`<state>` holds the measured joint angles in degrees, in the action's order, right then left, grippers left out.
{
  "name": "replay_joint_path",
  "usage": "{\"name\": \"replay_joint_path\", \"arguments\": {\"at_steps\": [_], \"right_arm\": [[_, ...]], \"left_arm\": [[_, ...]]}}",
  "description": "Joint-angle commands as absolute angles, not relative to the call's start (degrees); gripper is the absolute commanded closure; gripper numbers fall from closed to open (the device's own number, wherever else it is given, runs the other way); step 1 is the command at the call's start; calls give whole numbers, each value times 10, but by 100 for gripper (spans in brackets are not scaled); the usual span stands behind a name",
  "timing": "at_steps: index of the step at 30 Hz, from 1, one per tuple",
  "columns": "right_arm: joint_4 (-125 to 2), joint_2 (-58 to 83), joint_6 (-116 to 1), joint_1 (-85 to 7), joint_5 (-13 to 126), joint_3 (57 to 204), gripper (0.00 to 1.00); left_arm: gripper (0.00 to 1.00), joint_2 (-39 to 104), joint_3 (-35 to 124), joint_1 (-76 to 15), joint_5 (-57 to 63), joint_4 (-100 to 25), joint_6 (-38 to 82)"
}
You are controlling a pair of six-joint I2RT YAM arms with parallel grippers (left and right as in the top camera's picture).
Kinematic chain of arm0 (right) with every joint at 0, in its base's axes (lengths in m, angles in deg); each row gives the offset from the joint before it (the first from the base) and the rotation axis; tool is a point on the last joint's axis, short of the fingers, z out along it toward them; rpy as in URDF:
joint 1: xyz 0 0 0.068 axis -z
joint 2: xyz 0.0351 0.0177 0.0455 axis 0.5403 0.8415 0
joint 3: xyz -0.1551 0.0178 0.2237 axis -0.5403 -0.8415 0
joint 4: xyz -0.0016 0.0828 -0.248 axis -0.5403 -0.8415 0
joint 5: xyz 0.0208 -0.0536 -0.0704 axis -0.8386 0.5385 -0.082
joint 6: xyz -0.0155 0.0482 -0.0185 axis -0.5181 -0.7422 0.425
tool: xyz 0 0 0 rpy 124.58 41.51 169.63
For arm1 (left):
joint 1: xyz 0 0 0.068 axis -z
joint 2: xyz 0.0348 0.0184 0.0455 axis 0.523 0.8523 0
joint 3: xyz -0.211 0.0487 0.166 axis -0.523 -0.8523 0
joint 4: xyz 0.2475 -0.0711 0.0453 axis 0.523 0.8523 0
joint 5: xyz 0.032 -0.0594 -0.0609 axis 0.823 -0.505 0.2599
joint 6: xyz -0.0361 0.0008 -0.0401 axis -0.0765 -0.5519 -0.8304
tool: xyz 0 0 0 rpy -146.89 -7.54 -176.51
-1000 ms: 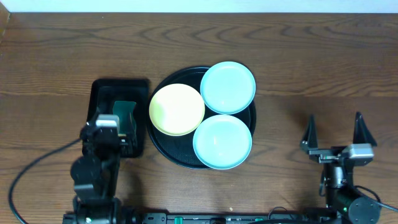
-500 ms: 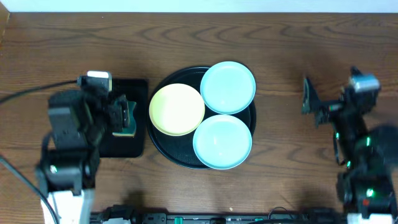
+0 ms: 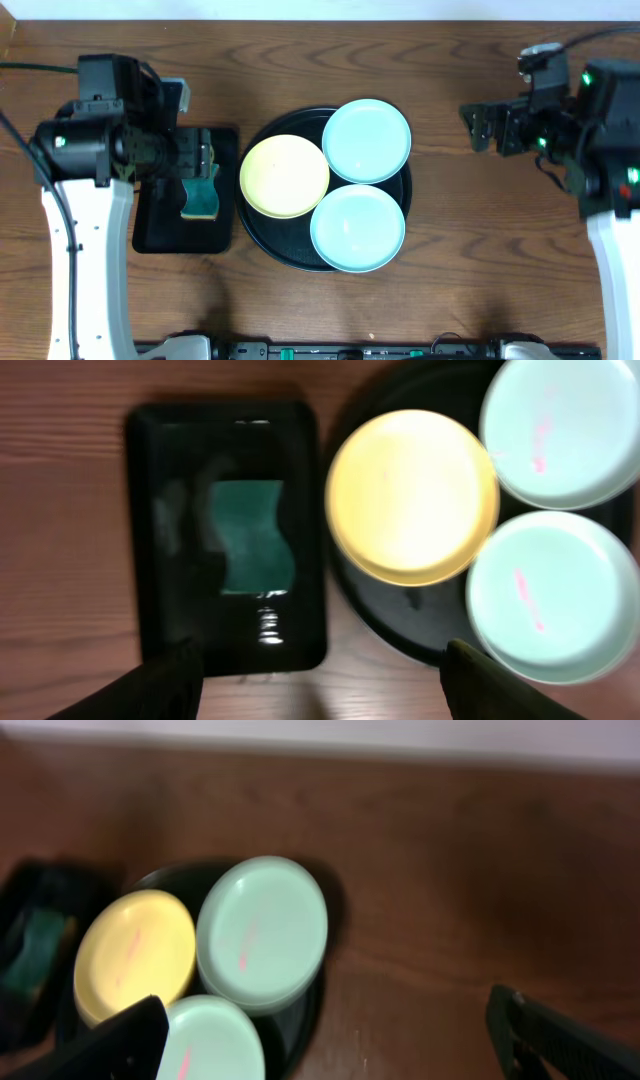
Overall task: Clean dirty plates on tray and stack at the side
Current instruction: 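Move left gripper to the sponge and right gripper to the yellow plate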
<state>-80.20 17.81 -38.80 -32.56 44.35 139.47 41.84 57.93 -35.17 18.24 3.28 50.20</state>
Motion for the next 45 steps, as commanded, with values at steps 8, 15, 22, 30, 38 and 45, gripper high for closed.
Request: {"name": "replay_joint_path", "arguments": {"at_steps": [8,15,22,30,38,45], "right_arm": [[-824,282,-360,-332,353,1436,1],[-806,315,-474,-357,316,1436,14],[-809,360,-580,-445,409,1470,23],[-807,444,-665,-558,458,1504,37],[-797,532,-734,-658,539,1504,54],[-775,579,-783,-715,607,1504,60]], "left_arm": [[23,441,595,-350,118,41,493],[23,441,595,-350,118,26,470],[23,442,595,-374,272,26,321],[24,442,595,-404,314,26,301],[23,442,593,-404,314,21,302],[24,451,592,-404,314,22,302]]}}
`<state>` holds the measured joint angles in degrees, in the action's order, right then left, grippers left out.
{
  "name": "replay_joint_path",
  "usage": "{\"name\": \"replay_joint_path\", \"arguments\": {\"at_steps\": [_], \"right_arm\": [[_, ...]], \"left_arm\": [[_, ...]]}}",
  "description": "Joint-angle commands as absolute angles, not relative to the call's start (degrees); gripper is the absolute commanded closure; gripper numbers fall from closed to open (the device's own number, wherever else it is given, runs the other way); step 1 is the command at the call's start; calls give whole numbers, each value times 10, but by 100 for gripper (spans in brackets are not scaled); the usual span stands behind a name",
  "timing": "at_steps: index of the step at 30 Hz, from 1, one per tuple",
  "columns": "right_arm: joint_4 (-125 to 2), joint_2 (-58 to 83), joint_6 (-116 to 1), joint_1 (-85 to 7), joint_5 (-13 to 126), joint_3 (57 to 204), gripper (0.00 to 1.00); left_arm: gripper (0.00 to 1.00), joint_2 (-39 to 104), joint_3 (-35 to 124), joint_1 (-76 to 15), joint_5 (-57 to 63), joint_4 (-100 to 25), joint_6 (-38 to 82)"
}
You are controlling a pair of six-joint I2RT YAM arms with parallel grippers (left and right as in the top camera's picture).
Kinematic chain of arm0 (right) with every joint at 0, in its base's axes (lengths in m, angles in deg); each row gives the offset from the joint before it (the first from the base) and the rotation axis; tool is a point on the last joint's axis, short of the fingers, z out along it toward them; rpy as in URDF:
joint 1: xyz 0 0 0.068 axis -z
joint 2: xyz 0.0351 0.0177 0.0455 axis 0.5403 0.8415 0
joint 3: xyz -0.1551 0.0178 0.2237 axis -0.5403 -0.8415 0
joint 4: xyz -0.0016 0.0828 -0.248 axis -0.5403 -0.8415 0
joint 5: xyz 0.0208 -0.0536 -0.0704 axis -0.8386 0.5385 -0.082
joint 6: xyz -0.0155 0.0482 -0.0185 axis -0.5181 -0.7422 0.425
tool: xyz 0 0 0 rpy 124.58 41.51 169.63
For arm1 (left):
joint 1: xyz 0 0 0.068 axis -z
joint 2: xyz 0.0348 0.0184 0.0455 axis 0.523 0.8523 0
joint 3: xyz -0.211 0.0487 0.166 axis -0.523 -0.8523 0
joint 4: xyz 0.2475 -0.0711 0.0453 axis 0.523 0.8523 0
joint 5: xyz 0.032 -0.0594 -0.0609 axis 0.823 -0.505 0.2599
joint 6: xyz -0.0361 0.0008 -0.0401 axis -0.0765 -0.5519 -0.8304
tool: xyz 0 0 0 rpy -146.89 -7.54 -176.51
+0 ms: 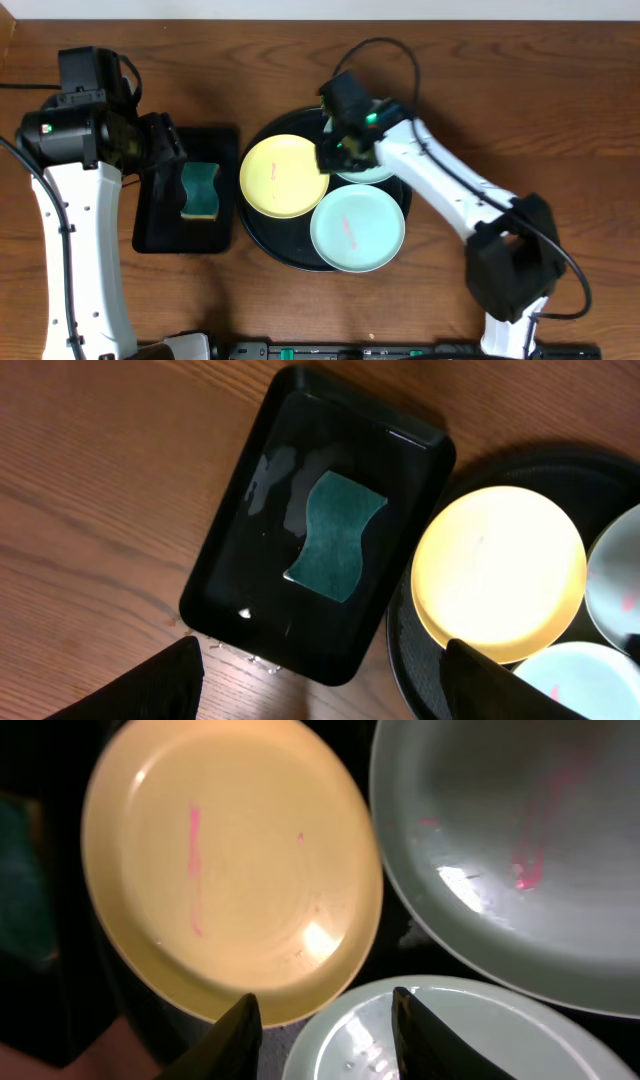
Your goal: Clean dirty plates on tray and stack at the side
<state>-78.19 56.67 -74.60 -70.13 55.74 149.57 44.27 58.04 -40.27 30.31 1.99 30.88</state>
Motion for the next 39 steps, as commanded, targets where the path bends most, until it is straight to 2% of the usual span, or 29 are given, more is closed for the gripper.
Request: {"name": "replay_joint_path", "arguments": {"at_steps": [1,9,20,26,34,39], "right_arm": [[-771,587,-783,-721,614,1504,61],[-765,636,-802,-740,675,1504,76],[-750,669,-804,-740,695,1504,80],[-746,685,-804,-740,695,1504,86],[-740,695,-803,-740,705,1503,99],[-741,697,-795,-740,705,1503,99]], "left_arm": [[23,453,591,-404,314,22,302],[24,460,591,-404,314,22,302],[23,460,590,-404,314,22,302],[23,463,577,-404,314,21,323],[23,496,571,-404,319,16,335],[30,535,567,-404,318,12,372]]}}
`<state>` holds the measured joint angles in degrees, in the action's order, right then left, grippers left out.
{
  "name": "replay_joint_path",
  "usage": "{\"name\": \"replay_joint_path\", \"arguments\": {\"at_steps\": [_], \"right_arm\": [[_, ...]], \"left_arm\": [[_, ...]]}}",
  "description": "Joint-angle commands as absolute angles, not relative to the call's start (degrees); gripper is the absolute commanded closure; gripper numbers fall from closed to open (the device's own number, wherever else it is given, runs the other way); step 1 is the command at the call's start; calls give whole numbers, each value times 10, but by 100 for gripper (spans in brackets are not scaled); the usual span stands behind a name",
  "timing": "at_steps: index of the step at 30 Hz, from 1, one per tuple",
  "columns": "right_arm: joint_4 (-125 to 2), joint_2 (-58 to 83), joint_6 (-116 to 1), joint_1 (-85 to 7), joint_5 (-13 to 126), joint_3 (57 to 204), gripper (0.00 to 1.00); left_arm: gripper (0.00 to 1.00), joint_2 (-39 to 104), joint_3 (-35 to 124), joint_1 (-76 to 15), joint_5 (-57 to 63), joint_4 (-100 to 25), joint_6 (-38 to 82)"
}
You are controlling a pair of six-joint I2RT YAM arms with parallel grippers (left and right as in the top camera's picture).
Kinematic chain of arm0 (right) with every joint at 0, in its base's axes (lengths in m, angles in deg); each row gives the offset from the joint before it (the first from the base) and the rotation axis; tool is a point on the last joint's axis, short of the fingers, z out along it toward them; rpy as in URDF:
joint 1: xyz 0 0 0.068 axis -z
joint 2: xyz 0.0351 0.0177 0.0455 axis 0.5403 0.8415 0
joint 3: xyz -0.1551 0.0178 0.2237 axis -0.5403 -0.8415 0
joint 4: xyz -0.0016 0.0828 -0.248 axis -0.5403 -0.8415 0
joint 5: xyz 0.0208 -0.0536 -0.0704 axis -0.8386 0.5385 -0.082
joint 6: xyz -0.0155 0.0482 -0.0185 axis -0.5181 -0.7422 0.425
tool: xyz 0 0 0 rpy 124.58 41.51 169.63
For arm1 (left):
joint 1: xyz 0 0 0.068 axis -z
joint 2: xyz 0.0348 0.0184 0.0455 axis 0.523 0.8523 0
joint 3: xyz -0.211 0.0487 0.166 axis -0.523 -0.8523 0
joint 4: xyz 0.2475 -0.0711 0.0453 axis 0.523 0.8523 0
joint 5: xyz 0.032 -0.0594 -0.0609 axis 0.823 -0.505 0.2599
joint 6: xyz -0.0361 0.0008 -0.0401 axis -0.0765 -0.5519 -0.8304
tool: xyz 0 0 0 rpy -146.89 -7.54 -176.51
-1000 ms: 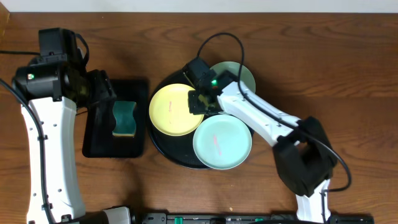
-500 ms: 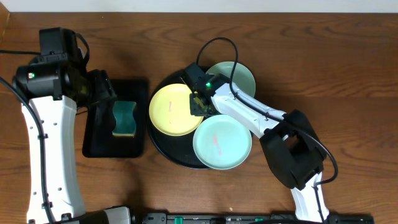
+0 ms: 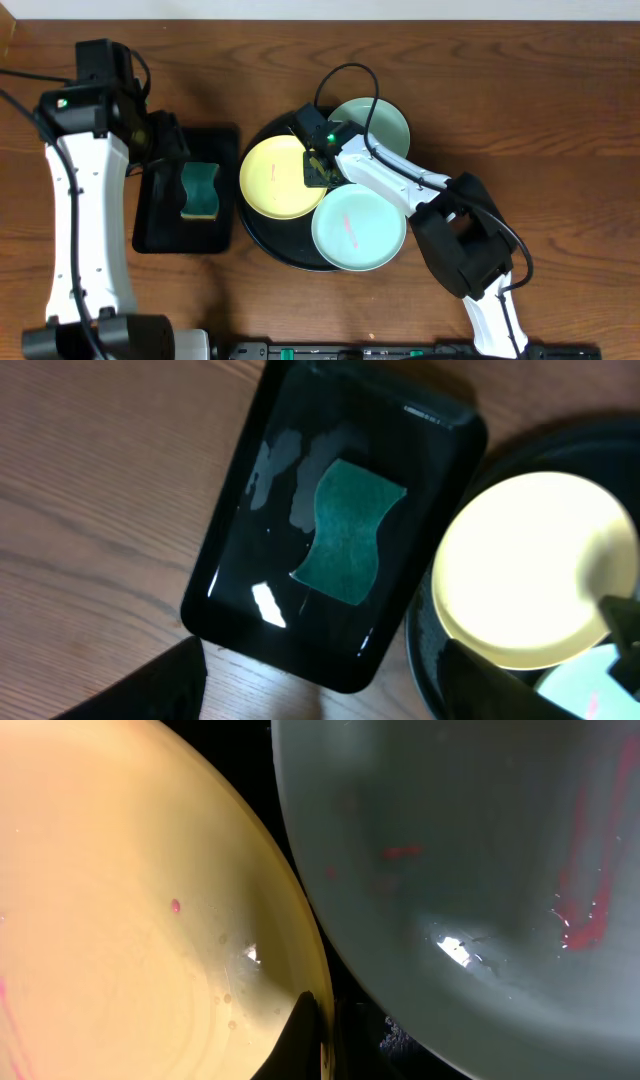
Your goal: Clean dirty plates on tray and stack at the side
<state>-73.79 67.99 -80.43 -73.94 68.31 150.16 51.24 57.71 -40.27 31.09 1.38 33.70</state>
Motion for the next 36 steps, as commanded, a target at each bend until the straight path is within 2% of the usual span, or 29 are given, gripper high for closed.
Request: {"name": "replay_joint_path", "arguments": {"at_steps": [1,5,10,20,25,29,34,36], "right_arm": [[-742,697,-795,-740,705,1503,99],[-742,697,-786,-740,705,1503,99],[-742,697,-780,-740,705,1503,99],[-742,697,-780,-739,705,1503,99],[-742,697,-780,-739,705,1503,99],[-742,697,-780,-739,705,1503,99],[-742,697,-780,-739,705,1503,99],[-742,697,-780,-739,705,1503,99]], "left_arm": [[33,547,565,-404,318,13,382],[37,592,557,-404,318,8,395],[38,642,517,-404,287,-28,410],[42,647,340,-403,272,-223,419],[48,647,288,-403,270,-291,419],[60,647,264,-403,270,-321,418],[91,647,257,-403,271,-335,418],[93,647,257,-403,271,-337,418]]}}
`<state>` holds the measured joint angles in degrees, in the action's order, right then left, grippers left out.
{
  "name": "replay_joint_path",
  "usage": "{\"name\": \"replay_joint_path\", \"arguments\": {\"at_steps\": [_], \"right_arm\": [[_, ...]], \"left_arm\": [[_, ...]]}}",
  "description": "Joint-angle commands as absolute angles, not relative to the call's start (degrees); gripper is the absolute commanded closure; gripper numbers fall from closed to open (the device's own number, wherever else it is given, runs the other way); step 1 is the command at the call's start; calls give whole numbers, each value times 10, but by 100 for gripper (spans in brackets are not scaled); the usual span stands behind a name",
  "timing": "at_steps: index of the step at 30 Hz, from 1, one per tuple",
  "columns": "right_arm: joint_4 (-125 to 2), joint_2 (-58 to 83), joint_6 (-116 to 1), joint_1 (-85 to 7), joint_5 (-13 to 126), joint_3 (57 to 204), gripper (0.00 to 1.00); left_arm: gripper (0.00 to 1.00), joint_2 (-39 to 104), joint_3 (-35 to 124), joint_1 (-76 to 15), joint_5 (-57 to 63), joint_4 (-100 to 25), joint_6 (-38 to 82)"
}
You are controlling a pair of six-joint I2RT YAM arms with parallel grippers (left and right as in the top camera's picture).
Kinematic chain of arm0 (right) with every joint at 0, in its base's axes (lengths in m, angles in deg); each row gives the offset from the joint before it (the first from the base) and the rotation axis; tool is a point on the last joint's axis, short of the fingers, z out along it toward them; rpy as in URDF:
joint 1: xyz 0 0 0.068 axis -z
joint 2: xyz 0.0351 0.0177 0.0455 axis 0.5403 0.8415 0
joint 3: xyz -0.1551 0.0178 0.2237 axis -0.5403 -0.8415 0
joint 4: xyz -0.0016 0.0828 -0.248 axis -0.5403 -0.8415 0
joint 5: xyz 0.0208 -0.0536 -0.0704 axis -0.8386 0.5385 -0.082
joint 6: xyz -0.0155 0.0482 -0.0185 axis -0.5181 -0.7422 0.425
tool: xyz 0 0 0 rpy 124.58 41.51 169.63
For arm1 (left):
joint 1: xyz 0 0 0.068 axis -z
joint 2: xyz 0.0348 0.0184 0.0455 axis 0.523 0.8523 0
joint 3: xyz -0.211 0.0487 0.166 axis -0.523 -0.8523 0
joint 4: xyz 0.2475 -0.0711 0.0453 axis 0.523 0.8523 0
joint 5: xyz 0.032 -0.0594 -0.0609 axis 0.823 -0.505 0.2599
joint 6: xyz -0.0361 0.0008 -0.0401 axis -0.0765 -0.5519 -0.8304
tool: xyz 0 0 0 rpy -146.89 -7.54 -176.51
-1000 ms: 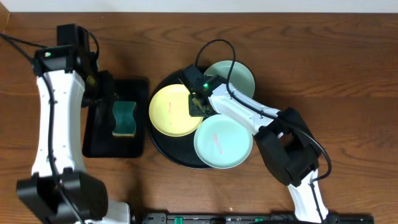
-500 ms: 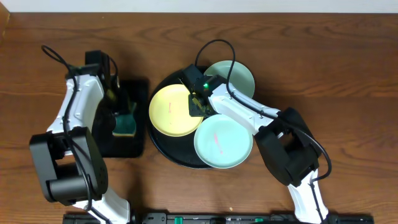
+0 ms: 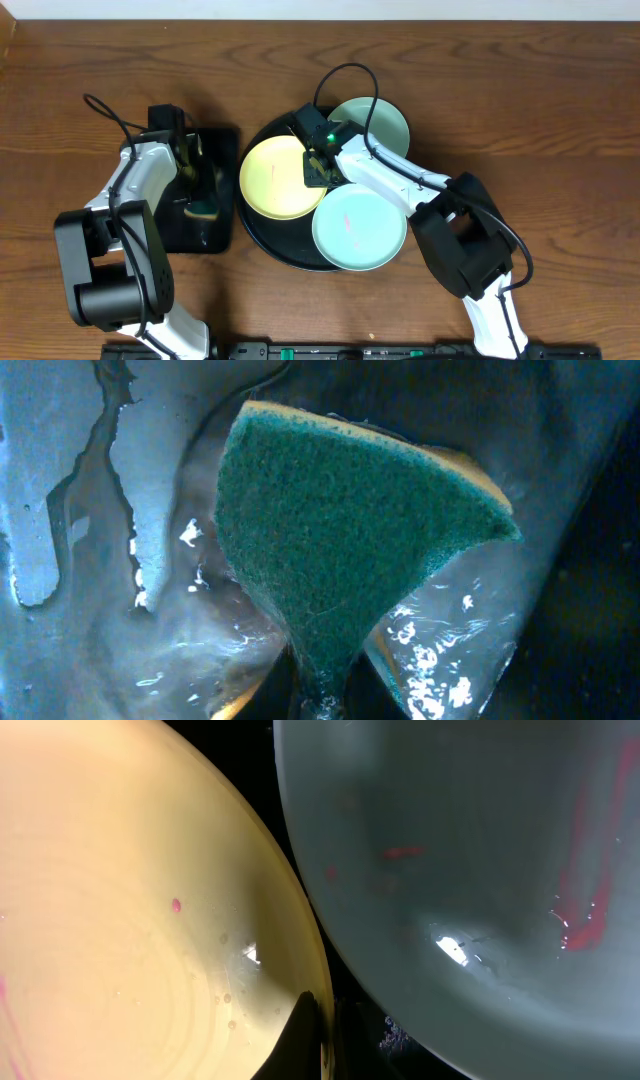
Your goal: Clean dirty plates on tray and stack at the side
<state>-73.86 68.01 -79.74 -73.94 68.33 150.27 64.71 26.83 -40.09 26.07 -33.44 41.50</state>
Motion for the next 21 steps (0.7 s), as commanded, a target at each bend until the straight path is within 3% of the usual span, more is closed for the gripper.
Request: {"name": "replay_joint_path", "arguments": {"at_steps": [1,21], "right_arm": [[-742,697,-780,-739,705,1503,99],[-755,697,-748,-723,646,1503,99]], "left_arm": [[92,647,257,-403,271,-339,417],[92,526,356,-403,238,-238,368]]}}
